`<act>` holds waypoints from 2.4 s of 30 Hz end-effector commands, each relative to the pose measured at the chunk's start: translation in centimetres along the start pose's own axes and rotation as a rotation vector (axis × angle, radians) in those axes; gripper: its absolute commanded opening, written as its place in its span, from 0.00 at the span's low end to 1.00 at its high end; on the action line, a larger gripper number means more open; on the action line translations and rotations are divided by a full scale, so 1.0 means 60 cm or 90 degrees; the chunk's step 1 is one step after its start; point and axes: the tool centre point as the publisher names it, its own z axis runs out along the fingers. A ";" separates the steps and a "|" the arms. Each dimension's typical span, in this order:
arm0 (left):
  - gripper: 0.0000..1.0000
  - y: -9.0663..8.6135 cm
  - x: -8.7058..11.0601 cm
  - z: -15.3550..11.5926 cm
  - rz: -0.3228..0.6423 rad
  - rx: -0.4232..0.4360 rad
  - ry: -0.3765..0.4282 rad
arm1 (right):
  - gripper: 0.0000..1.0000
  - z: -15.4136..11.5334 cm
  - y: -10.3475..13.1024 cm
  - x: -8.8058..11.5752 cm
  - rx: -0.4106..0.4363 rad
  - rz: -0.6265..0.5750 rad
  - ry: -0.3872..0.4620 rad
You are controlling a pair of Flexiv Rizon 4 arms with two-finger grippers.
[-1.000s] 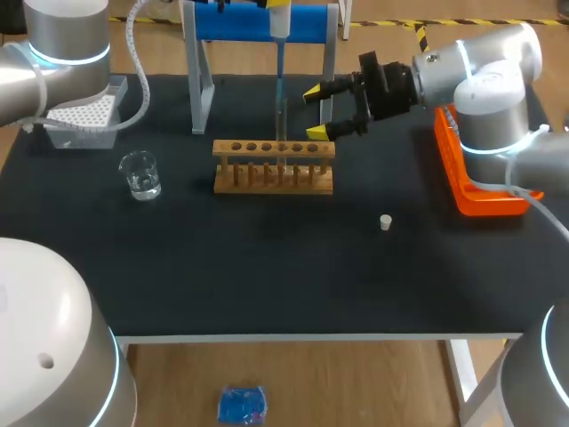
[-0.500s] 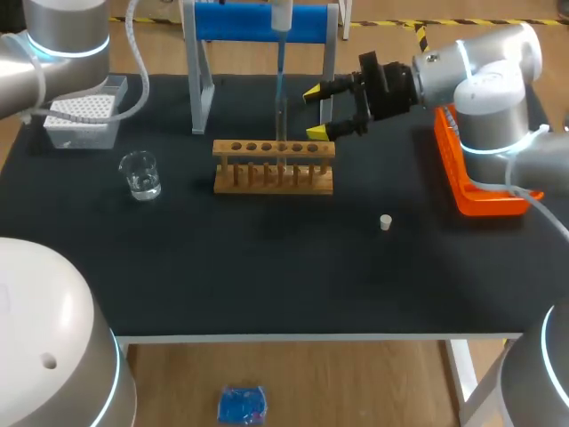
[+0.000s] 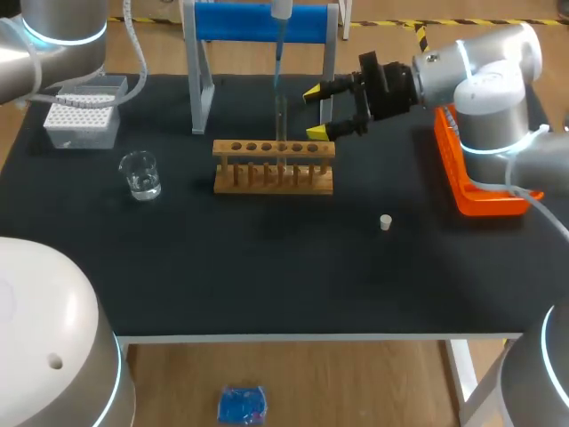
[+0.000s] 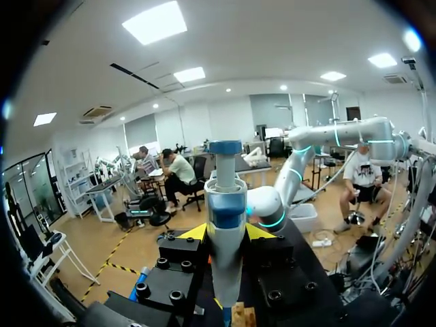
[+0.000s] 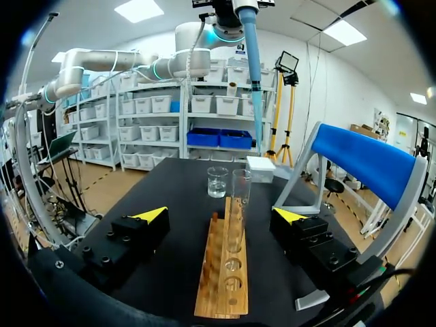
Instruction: Invert the test tube, pick up the pipette, mount the tip to pipette, aspirate from beaker and dispense into the tube, eject the tip, return the pipette, and cap with the stopper.
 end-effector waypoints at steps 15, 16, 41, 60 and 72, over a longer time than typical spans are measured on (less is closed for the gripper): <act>0.00 -0.014 0.079 -0.094 -0.012 -0.033 -0.084 | 1.00 0.000 -0.001 0.000 0.000 0.000 0.000; 0.00 -0.012 0.084 -0.098 -0.014 -0.034 -0.088 | 1.00 0.000 -0.001 0.000 0.000 0.000 0.000; 0.00 0.148 0.230 -0.094 -0.065 0.052 -0.046 | 1.00 0.000 -0.001 0.000 0.000 0.000 0.000; 0.00 0.157 0.228 -0.009 -0.065 0.059 -0.021 | 1.00 0.000 -0.001 0.000 0.000 0.000 0.000; 0.00 0.150 0.235 0.002 -0.073 0.052 -0.087 | 1.00 0.000 -0.001 0.000 0.000 0.000 0.000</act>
